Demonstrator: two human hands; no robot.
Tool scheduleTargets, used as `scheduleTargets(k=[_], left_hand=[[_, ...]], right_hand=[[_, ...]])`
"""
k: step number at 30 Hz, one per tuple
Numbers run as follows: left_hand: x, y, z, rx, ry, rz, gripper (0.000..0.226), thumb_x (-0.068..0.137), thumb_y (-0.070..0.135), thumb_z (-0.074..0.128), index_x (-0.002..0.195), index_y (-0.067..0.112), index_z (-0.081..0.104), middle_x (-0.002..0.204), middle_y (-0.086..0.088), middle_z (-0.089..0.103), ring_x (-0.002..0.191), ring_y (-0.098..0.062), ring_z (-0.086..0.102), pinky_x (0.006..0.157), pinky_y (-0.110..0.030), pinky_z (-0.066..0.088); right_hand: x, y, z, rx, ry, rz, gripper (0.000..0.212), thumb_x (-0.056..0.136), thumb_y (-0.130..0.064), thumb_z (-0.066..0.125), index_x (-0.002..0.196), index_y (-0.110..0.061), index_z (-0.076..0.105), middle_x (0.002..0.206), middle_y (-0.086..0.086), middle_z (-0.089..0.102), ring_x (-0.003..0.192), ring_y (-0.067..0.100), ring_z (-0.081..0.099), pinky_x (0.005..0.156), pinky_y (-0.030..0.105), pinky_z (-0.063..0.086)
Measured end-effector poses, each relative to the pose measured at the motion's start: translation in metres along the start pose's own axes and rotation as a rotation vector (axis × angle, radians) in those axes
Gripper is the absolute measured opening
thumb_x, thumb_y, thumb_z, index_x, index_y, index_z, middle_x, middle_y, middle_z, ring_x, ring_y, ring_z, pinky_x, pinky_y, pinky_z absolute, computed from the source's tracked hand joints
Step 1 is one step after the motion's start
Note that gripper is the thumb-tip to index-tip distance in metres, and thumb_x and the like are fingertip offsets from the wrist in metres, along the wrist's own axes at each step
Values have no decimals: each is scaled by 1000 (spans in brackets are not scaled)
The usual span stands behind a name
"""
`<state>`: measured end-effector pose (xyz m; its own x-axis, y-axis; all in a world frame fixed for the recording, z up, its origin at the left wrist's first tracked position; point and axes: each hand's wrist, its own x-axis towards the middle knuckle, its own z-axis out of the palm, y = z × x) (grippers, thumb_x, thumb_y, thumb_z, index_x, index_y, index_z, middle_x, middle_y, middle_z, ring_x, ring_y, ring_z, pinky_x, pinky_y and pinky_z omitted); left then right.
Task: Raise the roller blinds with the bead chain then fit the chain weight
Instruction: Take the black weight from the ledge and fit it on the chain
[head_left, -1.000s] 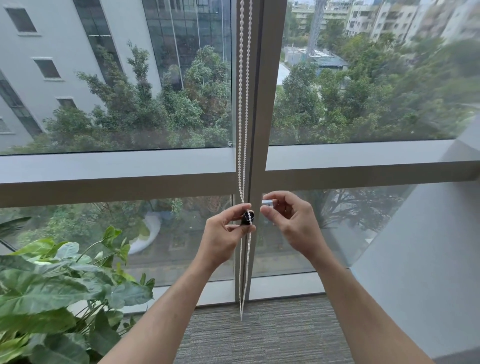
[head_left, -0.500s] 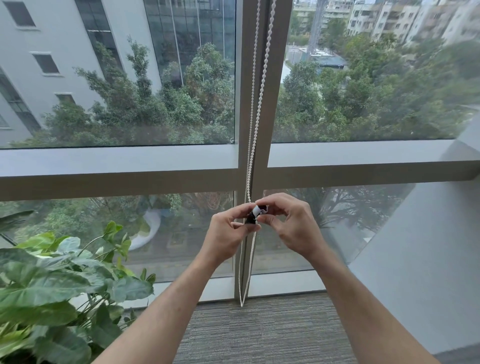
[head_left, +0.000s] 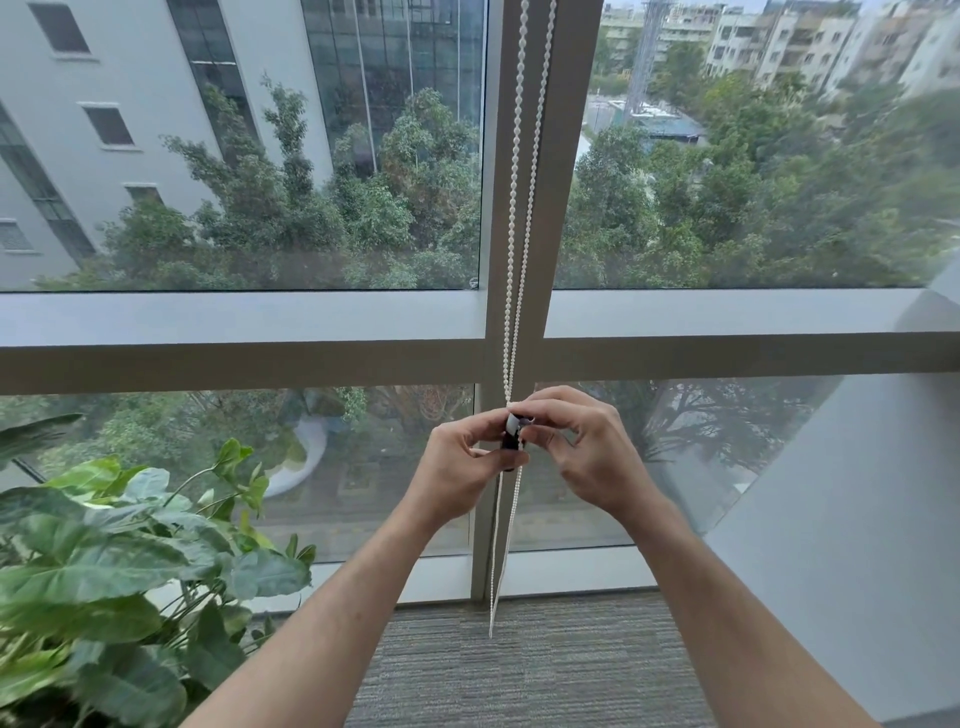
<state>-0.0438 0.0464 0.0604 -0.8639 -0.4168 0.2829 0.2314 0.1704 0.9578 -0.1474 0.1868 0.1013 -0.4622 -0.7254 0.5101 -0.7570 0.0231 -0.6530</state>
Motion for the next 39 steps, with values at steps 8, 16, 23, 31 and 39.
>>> scheduleTargets(k=[8, 16, 23, 31, 39], left_hand=[[1, 1, -3, -18, -15, -4, 44, 78, -5, 75, 111, 24, 74, 97, 3, 77, 91, -10, 70, 74, -26, 58], [0, 4, -3, -17, -14, 0, 52, 77, -4, 76, 111, 35, 73, 95, 8, 77, 91, -9, 70, 74, -26, 59], [1, 4, -2, -27, -16, -12, 50, 76, -4, 75, 110, 34, 74, 93, 6, 77, 89, -9, 70, 74, -27, 59], [1, 3, -2, -35, -9, 0, 40, 77, -8, 75, 110, 14, 74, 95, -10, 76, 89, -16, 70, 73, -31, 60], [-1, 1, -3, -18, -12, -25, 37, 77, -9, 75, 110, 8, 73, 96, -16, 75, 88, -18, 70, 73, -34, 60]], right_hand=[[2, -4, -1, -2, 4, 6, 27, 88, 2, 70, 109, -13, 76, 102, 1, 70, 97, 10, 65, 86, 14, 48], [1, -3, 0, -19, -8, -4, 28, 86, 3, 72, 108, -13, 77, 102, 2, 69, 96, 12, 64, 87, 13, 46], [-1, 5, 3, 33, 14, -20, 27, 87, 2, 72, 107, -14, 77, 103, -2, 70, 98, 6, 65, 86, 14, 48], [-3, 11, 7, 77, 19, -51, 29, 88, 7, 68, 109, -11, 76, 106, 1, 71, 101, 8, 66, 87, 16, 50], [-11, 17, 16, 67, 70, -102, 34, 88, 13, 64, 113, -7, 75, 110, 7, 71, 103, 14, 68, 89, 21, 53]])
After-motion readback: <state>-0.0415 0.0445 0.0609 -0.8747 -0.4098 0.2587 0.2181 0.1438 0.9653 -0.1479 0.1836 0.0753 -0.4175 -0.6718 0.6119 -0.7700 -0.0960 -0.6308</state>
